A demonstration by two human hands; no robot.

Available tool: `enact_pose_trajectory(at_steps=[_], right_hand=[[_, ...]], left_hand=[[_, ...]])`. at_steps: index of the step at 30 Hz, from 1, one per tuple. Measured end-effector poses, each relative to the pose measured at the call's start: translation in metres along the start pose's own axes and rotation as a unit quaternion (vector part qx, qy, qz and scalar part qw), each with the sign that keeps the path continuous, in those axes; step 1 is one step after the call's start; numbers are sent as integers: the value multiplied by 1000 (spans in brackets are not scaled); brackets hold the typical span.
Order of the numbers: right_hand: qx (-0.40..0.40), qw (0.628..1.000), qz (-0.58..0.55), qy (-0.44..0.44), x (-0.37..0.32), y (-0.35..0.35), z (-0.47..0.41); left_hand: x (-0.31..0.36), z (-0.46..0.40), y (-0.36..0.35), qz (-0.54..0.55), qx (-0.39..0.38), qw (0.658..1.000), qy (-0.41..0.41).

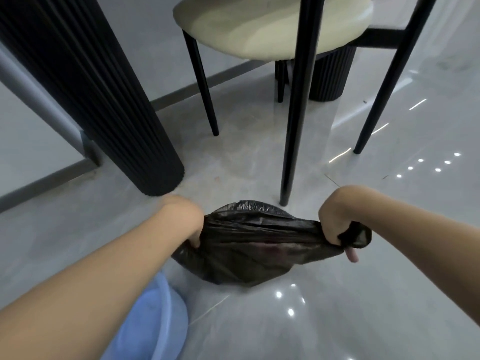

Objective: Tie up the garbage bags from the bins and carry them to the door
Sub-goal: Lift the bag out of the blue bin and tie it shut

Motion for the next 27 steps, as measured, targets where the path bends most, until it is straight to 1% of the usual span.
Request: enact_pose_trajectory(at_steps=[1,3,5,6,8,9,11,13,14,16,17,18,19,20,21,22,23,24,25,26,27], right_hand=[[10,1000,-24,8,0,-1,-5],[11,1000,-7,19,-3,-3,-12],[16,998,62,12,-3,-1,-17],[35,996,88,7,-3,3,-19],[82,994,75,-3,0,11,-19],[89,996,23,-9,5,13,-20],[58,987,-152,-11,12,9,-24],[13,958,-285,10,11,3,-28],[-11,944,-328,30,9,0,-28],[-73,911,-400,77,-1,-5,-26],[-105,895,-422,99,-6,-9,-25],[-138,885,-428,119,-9,-14,-24],[-168,880,-423,135,-11,-20,-24],[-193,877,-414,148,-12,-26,-24],[-212,875,-406,160,-11,-31,-25],[-225,871,-401,172,-10,-34,-27],[-232,864,-405,187,-8,-37,-28],[-236,851,-420,209,-6,-38,-30],[-240,827,-448,240,-7,-38,-31],[-249,788,-489,280,-10,-37,-31],[-259,734,-538,323,-16,-34,-30]], left_hand=[[5,-4,-12,-21,-57,998,-5],[15,-9,-32,-54,-136,989,-19],[18,-13,-41,-52,-162,985,-15],[20,-16,-42,-21,-160,987,-8],[19,-20,-36,47,-124,991,19],[17,-19,-29,65,-96,993,36],[10,-19,-19,98,-48,991,80],[4,-21,-12,159,-11,983,89],[1,-25,-9,212,0,973,90],[-7,-27,-4,319,12,942,100],[-11,-26,-2,342,13,934,98],[-11,-24,0,329,-1,941,83],[-7,-20,-4,294,-47,953,59],[-3,-14,-14,252,-118,960,43],[-2,-4,-28,216,-202,954,45],[-2,4,-39,189,-268,944,44],[-2,8,-48,170,-306,936,34],[-2,9,-53,163,-320,933,27],[-1,5,-55,181,-308,934,22],[-1,-2,-55,227,-276,934,27],[-3,-9,-50,296,-219,929,43]])
Point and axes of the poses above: each hand's wrist, its own z-axis away from the middle knuckle, its own y-axis out of the back of the hand, x = y × z, the point moved 8 cm from there along -z, towards the middle knuckle, and after that the axes turned 3 degrees about y, right-handed, at the moved point
